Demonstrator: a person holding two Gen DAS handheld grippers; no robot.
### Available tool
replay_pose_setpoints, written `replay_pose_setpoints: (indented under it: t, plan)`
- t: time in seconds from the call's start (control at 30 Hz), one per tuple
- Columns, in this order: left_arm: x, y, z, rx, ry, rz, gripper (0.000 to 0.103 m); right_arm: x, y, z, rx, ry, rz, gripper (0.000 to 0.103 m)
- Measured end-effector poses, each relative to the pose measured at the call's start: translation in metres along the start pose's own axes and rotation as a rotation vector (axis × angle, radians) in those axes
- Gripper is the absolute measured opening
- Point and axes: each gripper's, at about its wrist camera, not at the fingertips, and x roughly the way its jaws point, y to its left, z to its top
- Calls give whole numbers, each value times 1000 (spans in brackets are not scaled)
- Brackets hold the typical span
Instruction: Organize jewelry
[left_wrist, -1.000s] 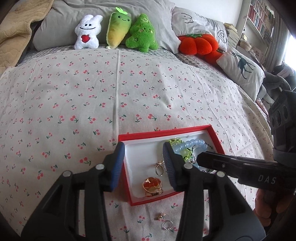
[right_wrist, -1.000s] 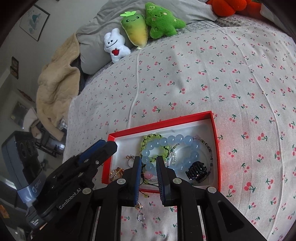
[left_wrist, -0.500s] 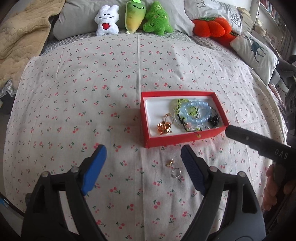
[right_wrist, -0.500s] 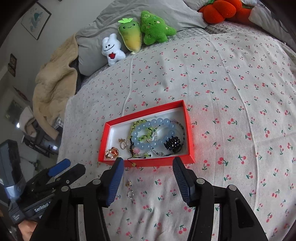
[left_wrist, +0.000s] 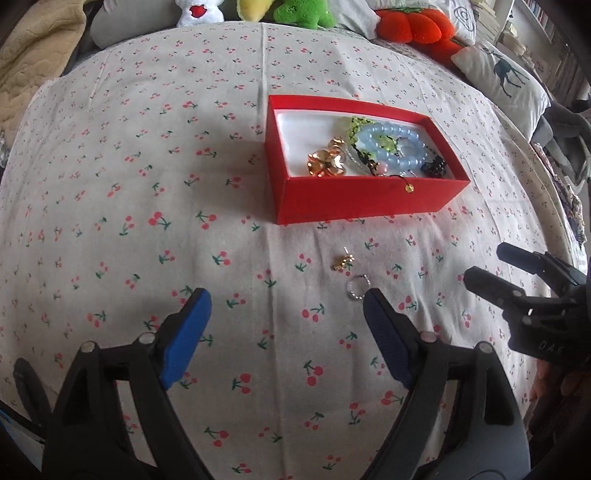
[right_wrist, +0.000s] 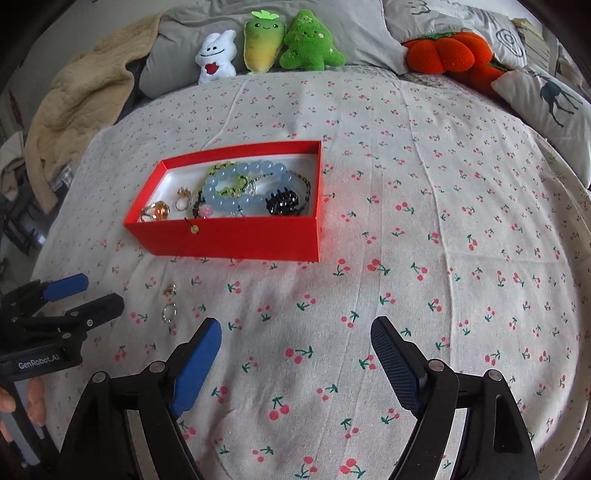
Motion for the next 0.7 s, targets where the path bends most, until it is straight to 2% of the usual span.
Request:
replay_pose_setpoints:
  t: [0.13, 0.23, 0.33, 0.43, 0.6, 0.67, 0.7]
  plan:
    - [6, -13, -7, 50, -3, -19, 84, 8, 2, -4, -23, 30, 8, 84]
    - [9, -16, -6, 43, -7, -73, 83, 10, 2, -3, -33, 36, -1, 84]
    - [15, -19, -2, 40, 10, -144, 66, 13, 5, -1, -50, 44, -9, 84]
    - [27, -22, -1, 43, 46, -176, 51, 17, 7, 0, -64, 63, -3, 84]
    - [36, -29, 0, 68, 57, -159, 41, 25, 3, -3, -30, 102, 25, 84]
    - [38, -33, -1, 83, 58, -148, 31, 25, 1, -3, -26, 101, 20, 84]
    - [38, -35, -1, 95, 57, -144, 30, 25, 0, -3, -25, 100, 15, 84]
